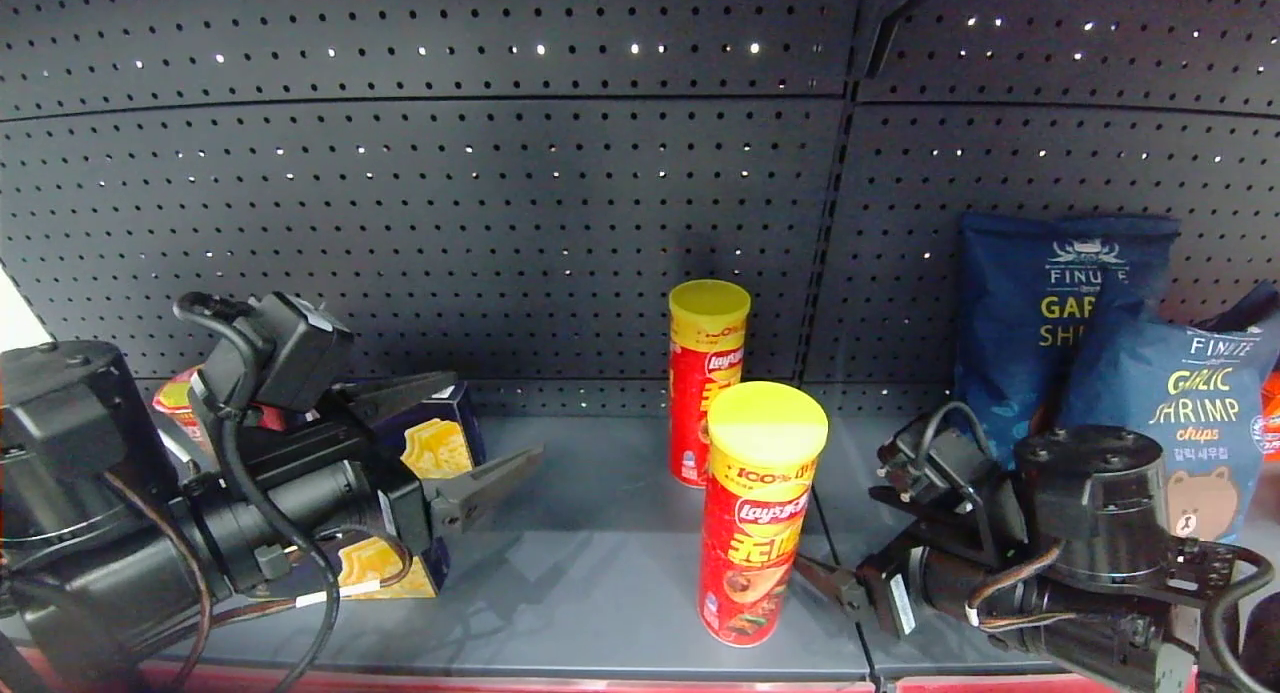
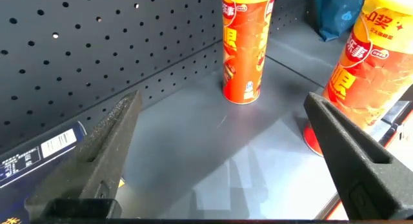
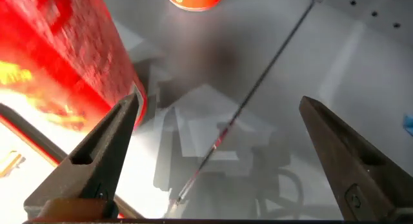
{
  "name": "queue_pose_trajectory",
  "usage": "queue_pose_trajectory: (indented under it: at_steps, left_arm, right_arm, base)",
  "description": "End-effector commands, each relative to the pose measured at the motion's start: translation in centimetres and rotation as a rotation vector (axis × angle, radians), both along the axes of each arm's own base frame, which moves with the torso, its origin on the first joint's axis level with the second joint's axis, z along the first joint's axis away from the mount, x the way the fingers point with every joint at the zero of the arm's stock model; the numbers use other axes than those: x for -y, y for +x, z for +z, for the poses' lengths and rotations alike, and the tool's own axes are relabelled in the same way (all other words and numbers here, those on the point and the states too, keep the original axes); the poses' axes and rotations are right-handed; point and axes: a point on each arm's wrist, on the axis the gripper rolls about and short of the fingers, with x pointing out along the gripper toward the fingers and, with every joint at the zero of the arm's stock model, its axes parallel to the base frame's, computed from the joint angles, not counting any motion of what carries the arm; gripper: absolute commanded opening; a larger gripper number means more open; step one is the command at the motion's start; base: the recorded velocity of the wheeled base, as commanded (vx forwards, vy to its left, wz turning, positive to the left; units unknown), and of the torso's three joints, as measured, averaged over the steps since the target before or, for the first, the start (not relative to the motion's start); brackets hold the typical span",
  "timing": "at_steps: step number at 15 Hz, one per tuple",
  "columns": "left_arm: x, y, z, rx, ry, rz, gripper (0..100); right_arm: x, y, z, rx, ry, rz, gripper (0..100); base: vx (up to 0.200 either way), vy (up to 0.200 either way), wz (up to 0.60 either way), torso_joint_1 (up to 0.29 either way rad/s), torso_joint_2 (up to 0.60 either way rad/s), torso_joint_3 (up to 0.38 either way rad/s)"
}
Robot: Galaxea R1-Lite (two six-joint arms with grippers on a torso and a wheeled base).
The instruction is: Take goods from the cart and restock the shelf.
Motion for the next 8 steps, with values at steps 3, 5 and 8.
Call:
queue_pose_trajectory:
  at_steps: [3, 5, 8]
  left_arm:
    - [0.03, 0.08, -0.1, -0.004, 0.002, 0.0, 100]
    - [0.04, 0.1, -0.14, -0.006, 0.002, -0.002, 100]
    - [0.06, 0.14, -0.13, -0.006, 0.002, -0.002, 100]
  right_arm:
    - [-0.98, 0.58, -0.42, -0.008, -0.007, 0.016, 100]
    - [-1.19, 0.7, -0.51, -0.01, -0.008, 0.019, 100]
    - [-1.5, 0.81, -0.59, -0.01, -0.008, 0.025, 100]
  base:
    - [0.0, 0.0, 0.0, 0.0, 0.0, 0.0]
    - [0.0, 0.0, 0.0, 0.0, 0.0, 0.0]
    - [0.0, 0.0, 0.0, 0.0, 0.0, 0.0]
